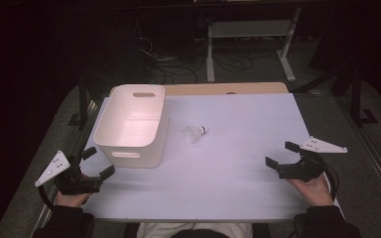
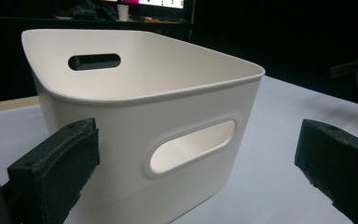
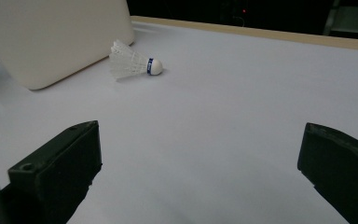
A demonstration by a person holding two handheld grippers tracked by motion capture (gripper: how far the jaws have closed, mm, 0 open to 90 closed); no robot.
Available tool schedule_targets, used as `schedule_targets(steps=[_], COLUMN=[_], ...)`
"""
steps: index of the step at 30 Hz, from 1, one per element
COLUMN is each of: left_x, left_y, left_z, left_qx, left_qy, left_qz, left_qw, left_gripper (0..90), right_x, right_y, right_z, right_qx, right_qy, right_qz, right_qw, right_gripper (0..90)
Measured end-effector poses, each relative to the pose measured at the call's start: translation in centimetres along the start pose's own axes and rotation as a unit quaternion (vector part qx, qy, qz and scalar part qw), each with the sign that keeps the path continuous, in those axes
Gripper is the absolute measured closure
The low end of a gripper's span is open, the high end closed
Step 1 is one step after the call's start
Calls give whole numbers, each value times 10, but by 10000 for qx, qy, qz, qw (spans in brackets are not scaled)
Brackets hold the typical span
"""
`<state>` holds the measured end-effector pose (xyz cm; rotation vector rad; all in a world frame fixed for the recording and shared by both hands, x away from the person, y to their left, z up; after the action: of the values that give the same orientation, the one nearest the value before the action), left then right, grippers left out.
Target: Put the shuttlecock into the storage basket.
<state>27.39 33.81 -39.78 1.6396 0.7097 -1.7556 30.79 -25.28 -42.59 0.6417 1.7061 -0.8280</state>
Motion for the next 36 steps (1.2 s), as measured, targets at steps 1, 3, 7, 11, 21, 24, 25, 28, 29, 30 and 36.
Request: schedule_targets(steps=[1,3,7,11,21,24,25,28,29,30,36], left_x=[0,0,0,0,1,1,1,1,1,1,1], left_y=[0,0,0,0,1,1,1,1,1,1,1], left_z=[0,0,0,0,0,0,0,-1,-1,-1,-1], left_qx=[-4,-1,-4,-13,11,-6,-16,-24,-23,-25,-26], left_qy=[-1,5,9,-4,-26,-33,-41,-38,-40,-37,-42], left_qz=[-4,-3,0,11,11,16,19,24,27,29,30], left_qw=[10000,10000,10000,10000,10000,10000,10000,10000,10000,10000,10000], left_gripper=[0,0,0,0,0,0,0,0,0,0,0], right_x=[0,0,0,-1,-9,-12,-14,-18,-20,-22,-32], right_y=[0,0,1,1,6,9,10,13,13,14,19], right_z=[0,0,0,0,0,-4,-5,-9,-10,-11,-17], right_qx=[1,6,13,39,121,81,51,-12,-31,-49,-179], right_qy=[-3,1,-11,-6,-59,-171,-167,-232,-247,-267,-362], right_qz=[-3,-18,-29,-73,-197,-286,-309,-316,-308,-302,-340], right_qw=[10000,10000,10000,10000,9997,9994,9994,9992,9992,9992,9986], right_gripper=[0,0,0,0,0,0,0,0,0,0,0])
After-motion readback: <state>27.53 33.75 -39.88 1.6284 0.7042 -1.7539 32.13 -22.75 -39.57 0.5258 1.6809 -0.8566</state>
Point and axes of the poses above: each handheld gripper's, and its own axes: y roughly forward along the jaws, x roughly out of its underside, z roughly to its right, the point moved 3 cm from there along y, roughly forward along the jaws, and after that the axes turned 12 degrees about z, right-handed, at the moved point
